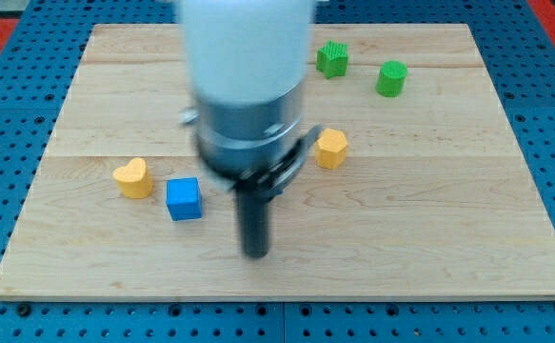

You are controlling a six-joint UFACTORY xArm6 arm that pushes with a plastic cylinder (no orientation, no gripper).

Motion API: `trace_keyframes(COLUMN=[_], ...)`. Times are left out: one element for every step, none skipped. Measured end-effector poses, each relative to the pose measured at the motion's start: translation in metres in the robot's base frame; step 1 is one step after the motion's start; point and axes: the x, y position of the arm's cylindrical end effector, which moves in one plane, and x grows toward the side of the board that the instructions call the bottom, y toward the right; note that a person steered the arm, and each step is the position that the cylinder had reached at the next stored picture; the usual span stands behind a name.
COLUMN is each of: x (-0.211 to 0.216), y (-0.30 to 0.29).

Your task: Drag the arm below the blue triangle

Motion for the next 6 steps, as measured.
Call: trace_keyframes(x=[0.008,0.008,0.008,0.008,0.008,0.008], y=[-0.077,-0.091,-0.089,-0.087,-0.087,-0.093])
